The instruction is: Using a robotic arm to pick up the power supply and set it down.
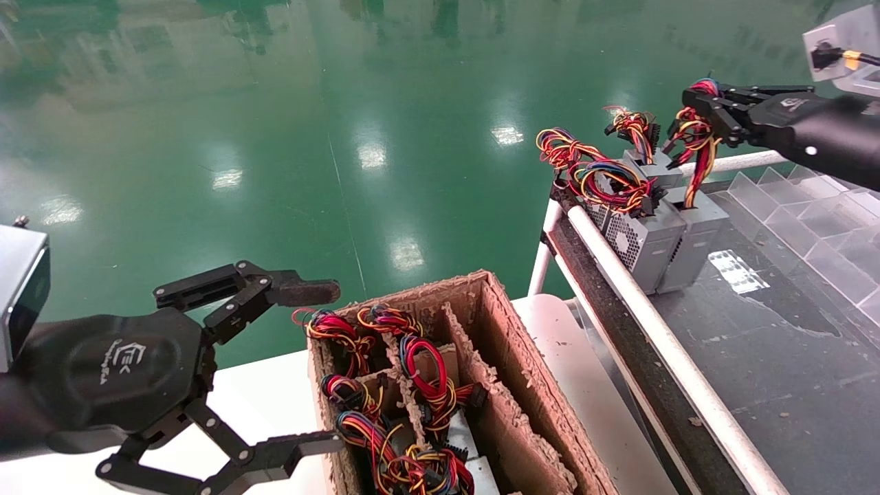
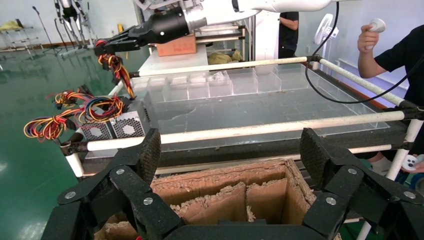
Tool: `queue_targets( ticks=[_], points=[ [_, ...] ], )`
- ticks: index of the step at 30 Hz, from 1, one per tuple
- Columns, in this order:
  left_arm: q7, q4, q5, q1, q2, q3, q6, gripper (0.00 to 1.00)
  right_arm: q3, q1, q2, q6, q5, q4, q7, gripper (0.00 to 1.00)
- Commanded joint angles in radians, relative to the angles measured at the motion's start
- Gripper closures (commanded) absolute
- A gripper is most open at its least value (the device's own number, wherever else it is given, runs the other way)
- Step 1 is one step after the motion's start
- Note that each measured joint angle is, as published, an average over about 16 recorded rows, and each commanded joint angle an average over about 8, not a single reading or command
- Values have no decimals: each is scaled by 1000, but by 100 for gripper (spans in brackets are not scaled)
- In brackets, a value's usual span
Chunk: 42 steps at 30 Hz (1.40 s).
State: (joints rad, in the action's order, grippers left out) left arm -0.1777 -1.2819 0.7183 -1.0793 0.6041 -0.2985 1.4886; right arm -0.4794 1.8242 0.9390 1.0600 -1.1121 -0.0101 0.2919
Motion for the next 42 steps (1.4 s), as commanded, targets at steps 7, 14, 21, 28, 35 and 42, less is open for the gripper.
queue_targets(
  ticks=[7,14,21,28,35,42],
  points=[
    [0,0,0,0,0,0,0,0,-1,-3,38,-50,-2,-6,40,100],
    [0,0,-1,0,0,-1,0,0,2,-11,46,-51,2,-3,60,45],
    [1,0,-1,0,0,-1,-1,0,3,-13,43,-40,4,2,63,0],
    [1,0,-1,0,-1,-2,-1,0,5,-8,37,-29,7,5,60,0],
    [1,0,-1,0,-1,-2,-1,0,14,3,29,-16,20,6,49,0],
    [1,0,-2,-1,-1,-2,-1,0,48,28,14,27,69,7,9,0]
  ],
)
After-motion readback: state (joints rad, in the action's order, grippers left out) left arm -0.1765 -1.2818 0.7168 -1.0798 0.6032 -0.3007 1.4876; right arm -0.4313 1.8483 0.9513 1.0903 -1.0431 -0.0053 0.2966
